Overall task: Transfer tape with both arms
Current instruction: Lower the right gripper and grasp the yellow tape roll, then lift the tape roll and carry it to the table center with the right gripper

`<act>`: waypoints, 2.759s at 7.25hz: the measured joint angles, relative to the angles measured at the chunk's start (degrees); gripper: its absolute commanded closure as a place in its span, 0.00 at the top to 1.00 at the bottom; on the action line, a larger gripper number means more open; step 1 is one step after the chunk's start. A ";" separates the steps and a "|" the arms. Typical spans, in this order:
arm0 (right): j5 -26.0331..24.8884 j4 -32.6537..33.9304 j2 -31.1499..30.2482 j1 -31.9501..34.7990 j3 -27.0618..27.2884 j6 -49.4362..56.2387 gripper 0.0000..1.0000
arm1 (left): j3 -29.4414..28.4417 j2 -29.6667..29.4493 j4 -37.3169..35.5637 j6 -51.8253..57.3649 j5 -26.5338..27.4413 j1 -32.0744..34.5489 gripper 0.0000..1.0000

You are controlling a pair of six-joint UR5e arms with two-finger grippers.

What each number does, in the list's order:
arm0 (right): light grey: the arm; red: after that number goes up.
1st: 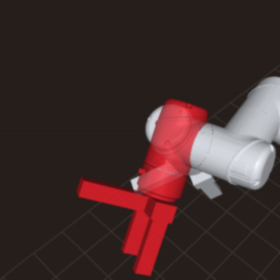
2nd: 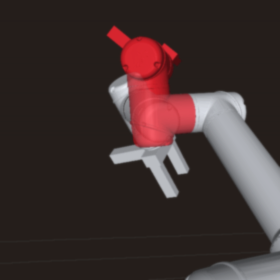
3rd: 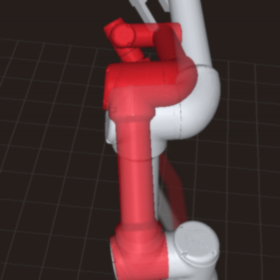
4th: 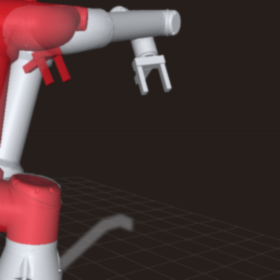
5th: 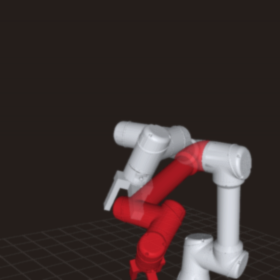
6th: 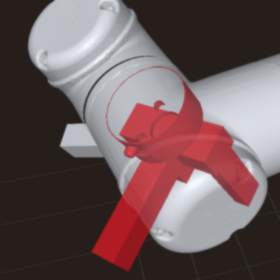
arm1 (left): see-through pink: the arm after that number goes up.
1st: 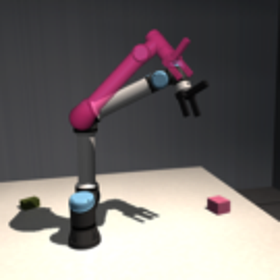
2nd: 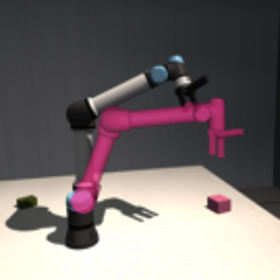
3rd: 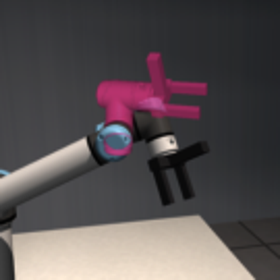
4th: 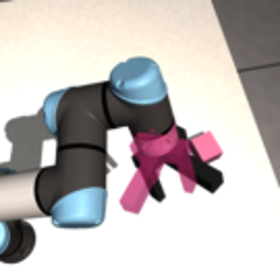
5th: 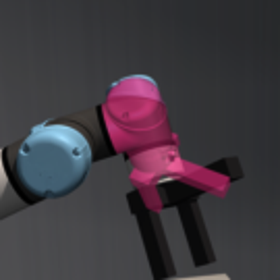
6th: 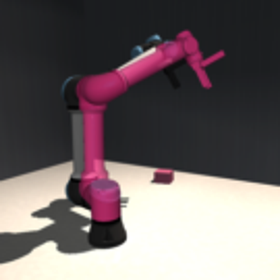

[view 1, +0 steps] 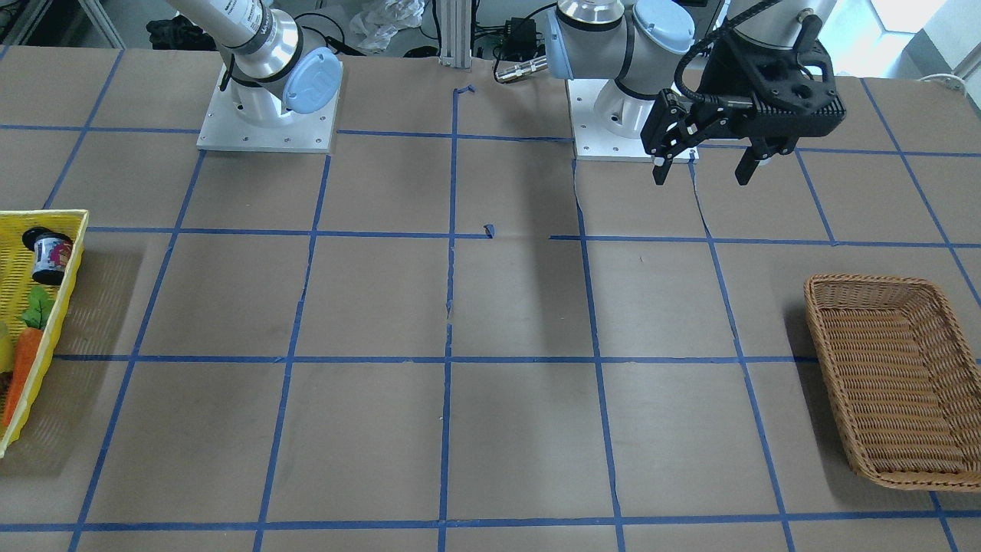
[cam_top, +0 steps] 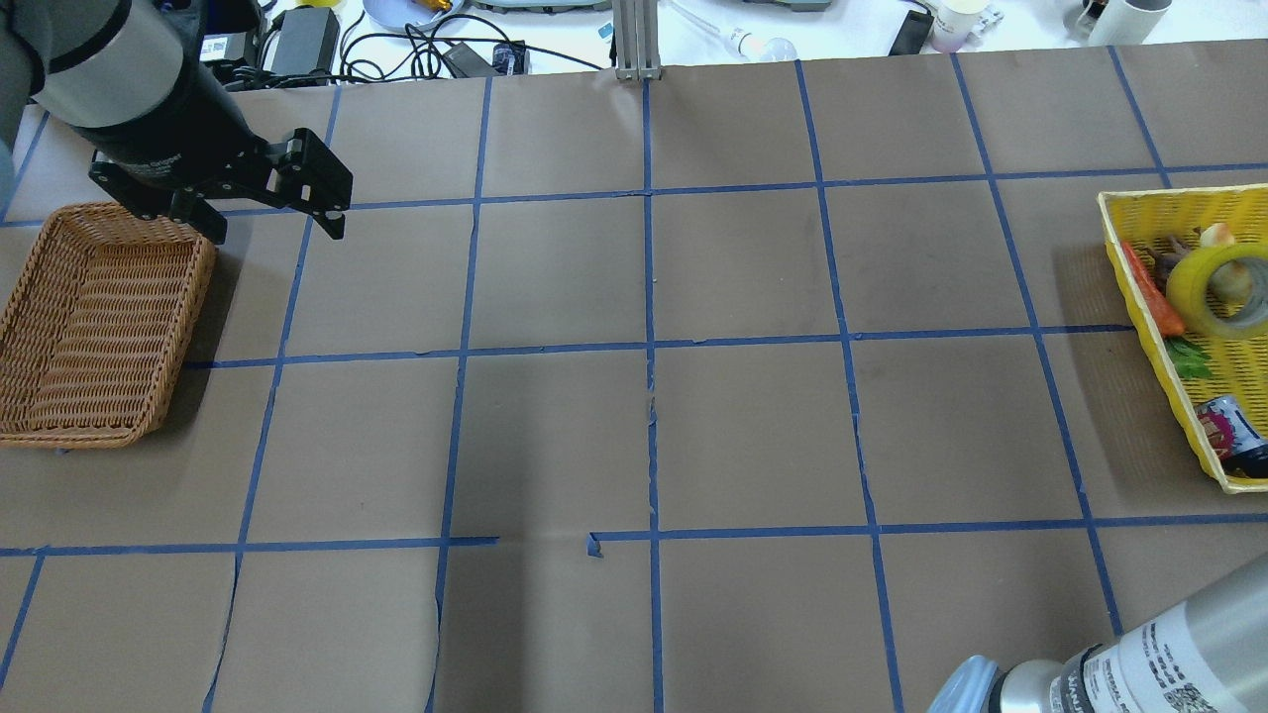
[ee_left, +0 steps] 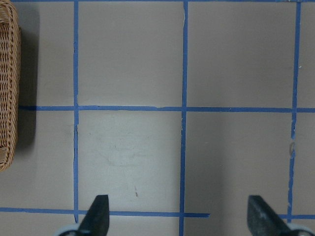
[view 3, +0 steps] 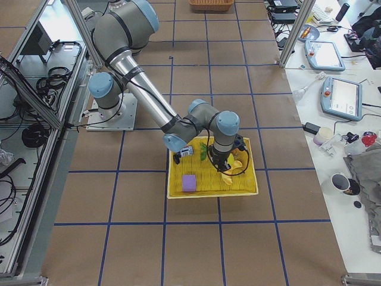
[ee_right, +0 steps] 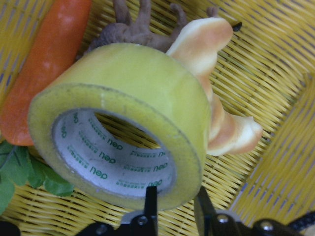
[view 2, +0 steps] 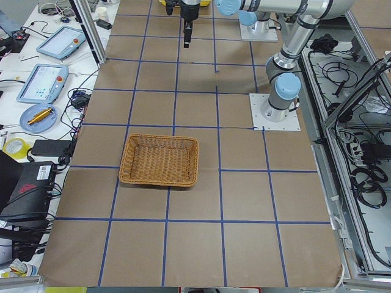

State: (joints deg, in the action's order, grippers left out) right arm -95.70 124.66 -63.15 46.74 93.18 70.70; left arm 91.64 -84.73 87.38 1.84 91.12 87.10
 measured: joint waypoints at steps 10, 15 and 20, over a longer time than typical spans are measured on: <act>0.33 1.19 -2.41 0.65 0.04 -0.25 1.00 | 0.03 0.00 -0.02 0.00 -0.05 0.00 1.00; 2.31 5.75 2.27 0.71 -0.13 -0.67 0.11 | 0.03 0.00 -0.02 0.00 -0.06 0.00 1.00; 1.98 5.71 2.01 0.78 -0.05 -6.71 0.00 | 0.03 0.04 0.06 0.00 -0.07 0.00 1.00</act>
State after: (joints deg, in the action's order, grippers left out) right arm -93.72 130.38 -61.14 47.52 93.13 63.99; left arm 91.67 -84.69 87.45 1.84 91.05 87.10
